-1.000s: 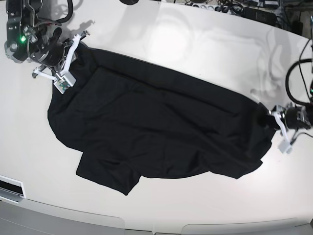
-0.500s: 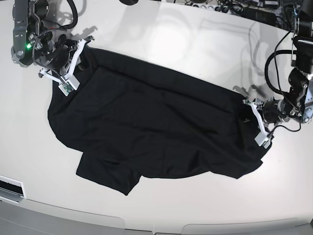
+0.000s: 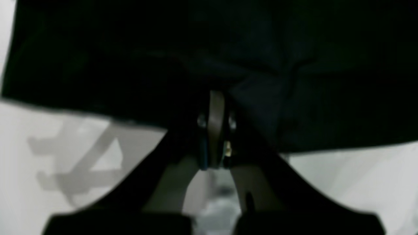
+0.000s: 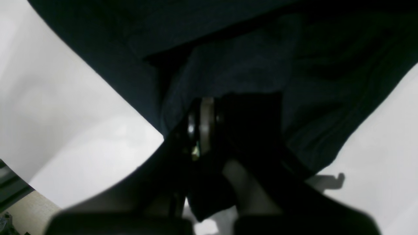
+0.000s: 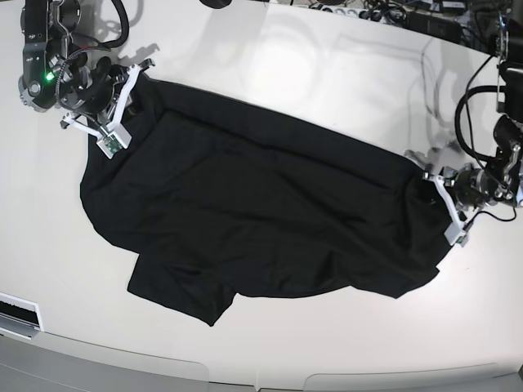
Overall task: Layout the t-shirt on the table in an organized manner, then fold the t-shirt properly
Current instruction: 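Grasp the shirt's edge with the right gripper and the side with the left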
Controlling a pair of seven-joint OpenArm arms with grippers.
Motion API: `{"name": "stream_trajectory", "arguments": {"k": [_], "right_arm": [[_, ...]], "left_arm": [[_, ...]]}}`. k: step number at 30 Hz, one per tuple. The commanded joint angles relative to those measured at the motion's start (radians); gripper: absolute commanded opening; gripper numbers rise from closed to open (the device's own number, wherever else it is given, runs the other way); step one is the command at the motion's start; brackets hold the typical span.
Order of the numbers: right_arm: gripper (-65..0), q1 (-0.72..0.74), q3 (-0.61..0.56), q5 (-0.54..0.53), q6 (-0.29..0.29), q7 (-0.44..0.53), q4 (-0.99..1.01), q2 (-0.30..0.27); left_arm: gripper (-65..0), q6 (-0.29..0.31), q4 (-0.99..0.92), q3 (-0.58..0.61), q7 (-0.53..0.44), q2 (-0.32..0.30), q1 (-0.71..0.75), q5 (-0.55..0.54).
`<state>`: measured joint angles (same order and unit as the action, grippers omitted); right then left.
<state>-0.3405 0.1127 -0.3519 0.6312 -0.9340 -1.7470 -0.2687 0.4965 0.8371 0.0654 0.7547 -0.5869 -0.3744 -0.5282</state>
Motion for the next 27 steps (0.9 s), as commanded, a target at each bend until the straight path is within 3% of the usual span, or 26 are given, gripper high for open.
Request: {"name": "stream_trajectory", "arguments": {"k": [1,8,13,16,20,24,27], "right_arm": [[-65.0,0.005,0.004,-0.013,-0.007,0.016,-0.015,-0.011],[-65.0,0.006,0.004,-0.014,-0.007,0.017,-0.015,-0.011],[-65.0,0.008,0.004,-0.017,-0.007,0.018,-0.015,-0.011],[-65.0,0.008,0.004,-0.017,-0.011,0.018,-0.015,-0.011],[-65.0,0.022,0.004,-0.017,-0.026,0.017,-0.015,-0.01],[-65.0,0.021,0.004,-0.016,-0.026,-0.009,-0.015,-0.009],[-65.0,0.021,0.004,-0.016,-0.025,-0.003,-0.015,-0.008]], "left_arm": [[-65.0,-0.011,0.008,-0.007,0.017,-0.046,-0.021,-0.016],[-65.0,0.018,0.01,-0.008,0.158,-0.139,-0.121,-0.308],[-65.0,0.19,0.01,-0.008,0.162,-0.127,-0.161,-0.45],[-65.0,0.172,0.01,-0.008,0.143,-0.064,-0.155,-0.318],[-65.0,0.067,0.008,-0.008,0.016,0.025,-0.117,-0.093],[-65.0,0.008,0.007,-0.007,-0.077,0.066,-0.045,0.062],[-65.0,-0.016,0.007,-0.006,-0.136,0.072,0.023,0.114]]}}
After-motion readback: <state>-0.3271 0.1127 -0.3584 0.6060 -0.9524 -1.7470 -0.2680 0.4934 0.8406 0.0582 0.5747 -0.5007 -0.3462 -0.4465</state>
